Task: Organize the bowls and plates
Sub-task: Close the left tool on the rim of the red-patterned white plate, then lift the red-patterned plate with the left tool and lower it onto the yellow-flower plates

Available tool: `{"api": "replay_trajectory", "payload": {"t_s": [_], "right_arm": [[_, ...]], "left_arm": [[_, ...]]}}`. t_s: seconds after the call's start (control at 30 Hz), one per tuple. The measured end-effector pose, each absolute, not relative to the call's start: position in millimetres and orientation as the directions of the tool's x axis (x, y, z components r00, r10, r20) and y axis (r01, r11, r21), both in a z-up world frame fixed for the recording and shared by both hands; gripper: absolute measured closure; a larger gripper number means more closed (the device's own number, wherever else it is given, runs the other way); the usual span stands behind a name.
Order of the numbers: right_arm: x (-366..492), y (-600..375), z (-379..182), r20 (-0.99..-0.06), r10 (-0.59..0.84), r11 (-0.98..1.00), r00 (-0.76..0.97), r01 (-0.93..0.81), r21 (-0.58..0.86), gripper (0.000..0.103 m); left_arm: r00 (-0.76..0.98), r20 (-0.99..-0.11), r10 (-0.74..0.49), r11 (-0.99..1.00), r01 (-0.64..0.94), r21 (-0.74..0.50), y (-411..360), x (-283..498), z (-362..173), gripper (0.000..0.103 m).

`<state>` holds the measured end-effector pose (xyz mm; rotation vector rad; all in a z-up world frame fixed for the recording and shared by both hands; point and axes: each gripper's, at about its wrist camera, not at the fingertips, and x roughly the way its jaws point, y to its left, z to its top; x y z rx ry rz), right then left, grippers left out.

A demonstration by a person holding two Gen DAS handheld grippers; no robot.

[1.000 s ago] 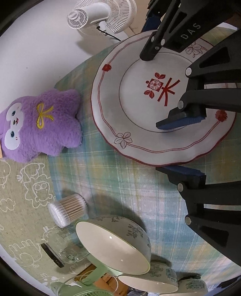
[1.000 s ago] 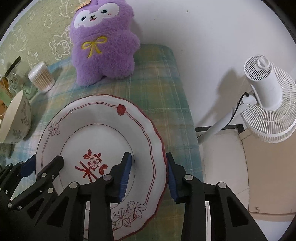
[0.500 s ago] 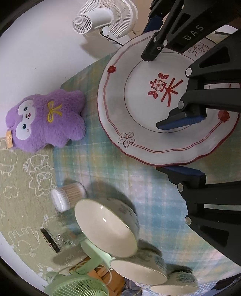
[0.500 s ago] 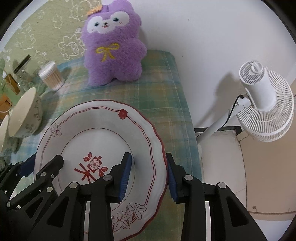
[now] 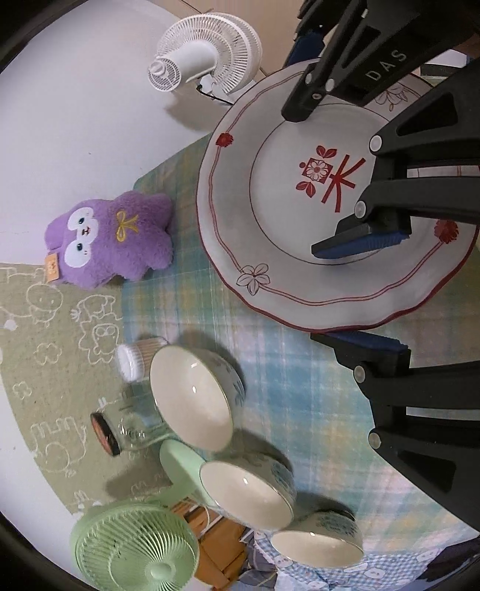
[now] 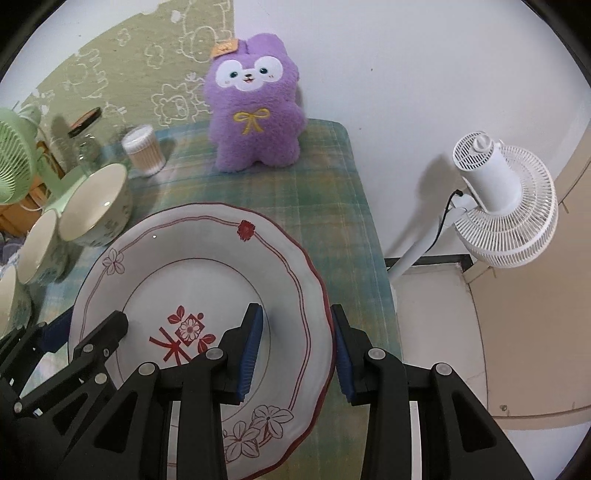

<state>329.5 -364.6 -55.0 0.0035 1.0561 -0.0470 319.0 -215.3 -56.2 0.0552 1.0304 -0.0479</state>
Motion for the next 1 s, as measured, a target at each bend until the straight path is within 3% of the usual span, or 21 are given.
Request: {"api": "replay_trajectory", "payload": {"t_s": [0.5, 1.0], "right_arm": [[243, -351, -38, -0.871, -0.065, 0.996, 0.487, 0.091, -0.024, 0.063], [173, -350, -67, -0.894, -0.105, 0.987, 0.435, 0.152, -0.043, 0.063]], "left_arm": [[0.529, -0.848, -0.037, 0.992, 0.123, 0.033, -207, 241, -42, 0.066], [0.477, -0.877, -0.050, 0.979, 0.197, 0.052, -211, 180, -74, 0.066]]}}
